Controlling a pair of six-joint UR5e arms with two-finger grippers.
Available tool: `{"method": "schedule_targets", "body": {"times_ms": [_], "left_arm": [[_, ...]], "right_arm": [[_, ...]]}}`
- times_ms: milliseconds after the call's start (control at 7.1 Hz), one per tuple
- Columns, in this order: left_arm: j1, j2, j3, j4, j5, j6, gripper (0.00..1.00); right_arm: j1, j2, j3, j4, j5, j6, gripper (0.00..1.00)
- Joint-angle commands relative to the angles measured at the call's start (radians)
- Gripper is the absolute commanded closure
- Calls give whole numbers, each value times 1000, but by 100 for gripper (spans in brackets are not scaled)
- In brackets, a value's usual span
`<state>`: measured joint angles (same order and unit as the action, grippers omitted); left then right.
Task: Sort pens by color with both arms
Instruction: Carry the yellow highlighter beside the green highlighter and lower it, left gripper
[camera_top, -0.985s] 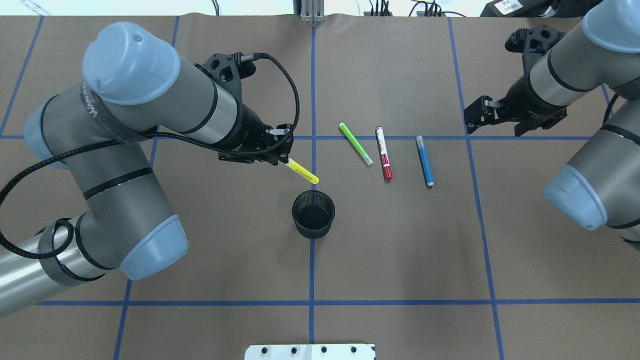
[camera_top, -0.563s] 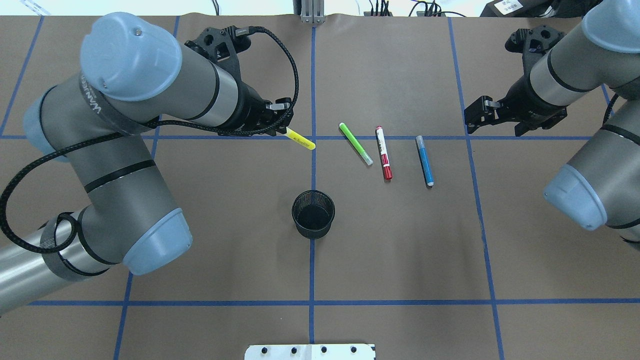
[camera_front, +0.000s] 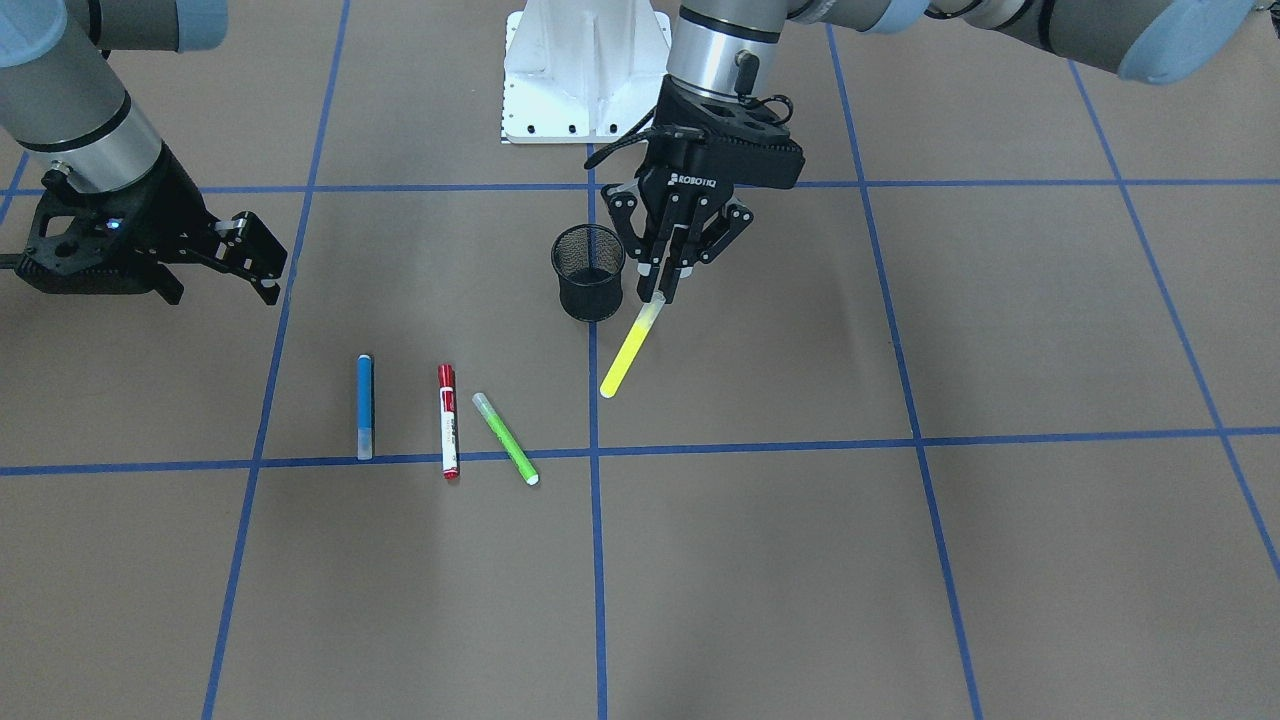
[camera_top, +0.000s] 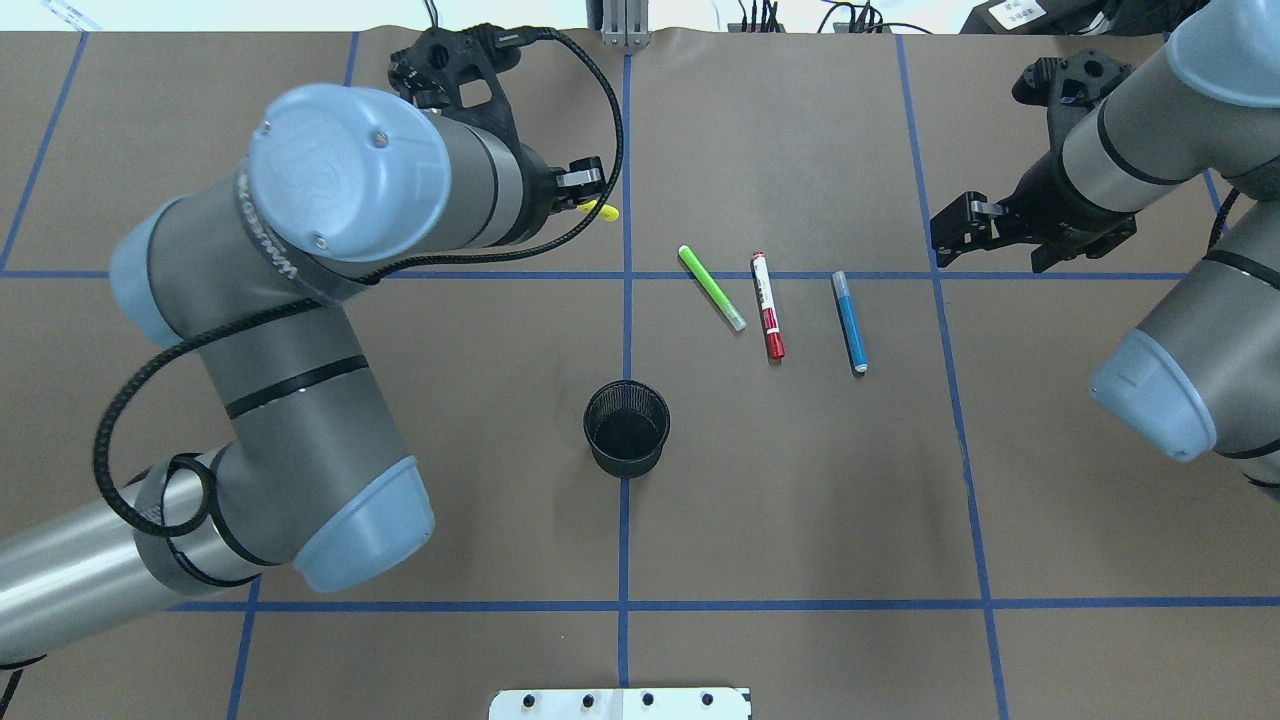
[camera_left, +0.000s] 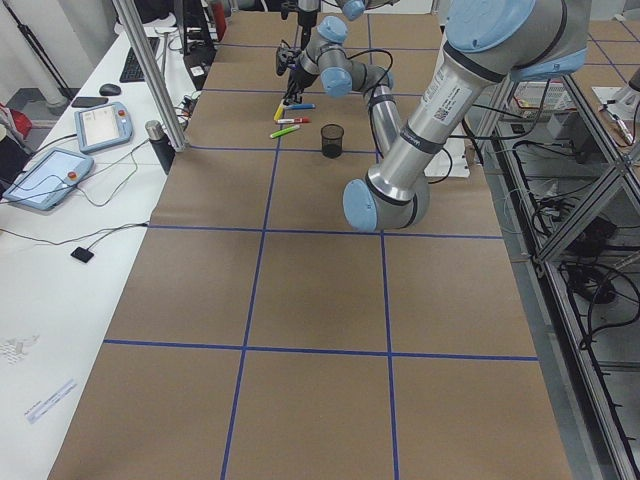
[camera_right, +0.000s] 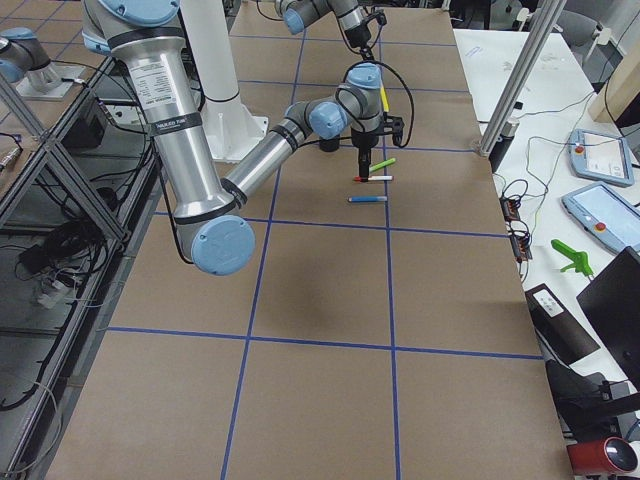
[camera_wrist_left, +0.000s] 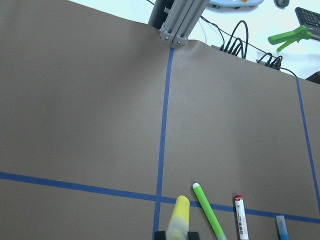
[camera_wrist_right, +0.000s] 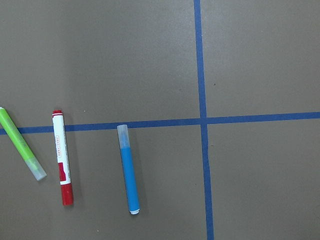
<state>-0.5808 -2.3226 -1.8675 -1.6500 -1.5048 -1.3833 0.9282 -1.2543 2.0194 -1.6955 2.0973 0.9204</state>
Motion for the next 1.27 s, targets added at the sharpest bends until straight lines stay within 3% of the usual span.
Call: {"method": "schedule_targets", "body": {"times_ms": [0,422,704,1126], "left_arm": [[94,-20,39,-5,192,-29,100],[195,-106,258,-57,441,-100,100],[229,-109,374,-112,544,-100,100],[271,-150,448,-114,638,-102,100]], "right_arm": [[3,4,2,0,3,0,0],[15,9,1,0,9,0,1],[15,10,2,0,9,0,0],[15,3,2,2,6,0,0]]}}
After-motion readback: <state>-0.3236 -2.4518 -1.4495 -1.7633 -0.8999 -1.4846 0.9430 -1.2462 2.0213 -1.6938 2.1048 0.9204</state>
